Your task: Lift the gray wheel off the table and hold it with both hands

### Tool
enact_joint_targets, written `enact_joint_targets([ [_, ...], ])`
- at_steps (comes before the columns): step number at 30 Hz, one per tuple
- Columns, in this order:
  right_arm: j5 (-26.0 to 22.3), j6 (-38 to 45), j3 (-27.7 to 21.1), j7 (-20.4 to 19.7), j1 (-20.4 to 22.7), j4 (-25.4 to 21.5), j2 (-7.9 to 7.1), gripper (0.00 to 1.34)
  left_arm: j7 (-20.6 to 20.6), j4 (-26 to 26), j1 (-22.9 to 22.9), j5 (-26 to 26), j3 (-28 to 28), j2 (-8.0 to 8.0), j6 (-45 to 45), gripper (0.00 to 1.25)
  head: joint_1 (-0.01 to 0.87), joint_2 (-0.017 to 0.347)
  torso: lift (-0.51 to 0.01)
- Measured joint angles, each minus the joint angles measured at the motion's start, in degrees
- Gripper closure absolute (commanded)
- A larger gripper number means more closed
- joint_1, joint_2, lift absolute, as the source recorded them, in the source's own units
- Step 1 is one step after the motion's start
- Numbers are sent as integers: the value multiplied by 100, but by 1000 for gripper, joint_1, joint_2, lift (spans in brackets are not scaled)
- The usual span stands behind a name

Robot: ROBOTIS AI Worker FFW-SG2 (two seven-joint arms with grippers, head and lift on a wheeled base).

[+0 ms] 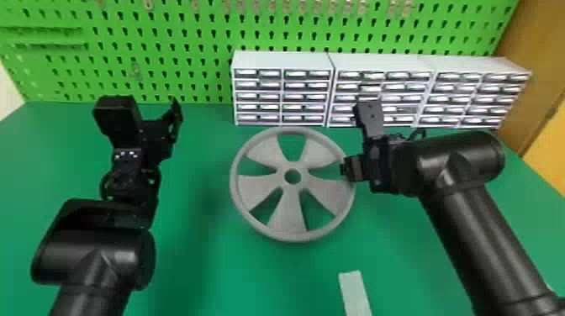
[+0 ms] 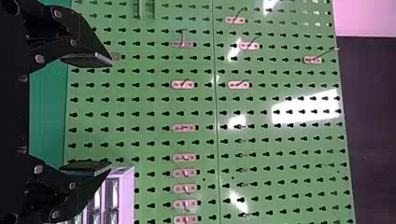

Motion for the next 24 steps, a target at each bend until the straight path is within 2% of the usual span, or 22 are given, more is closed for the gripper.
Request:
enact_joint_targets([
  [11, 296, -1104, -85, -2, 294, -338, 117, 1087, 0, -50, 18, 0, 0, 0, 0, 469, 711, 15, -98],
  [24, 484, -2407, -167, -120, 583, -406, 231, 1087, 9, -97, 39, 4, 9, 0, 0, 469, 711, 15, -98],
])
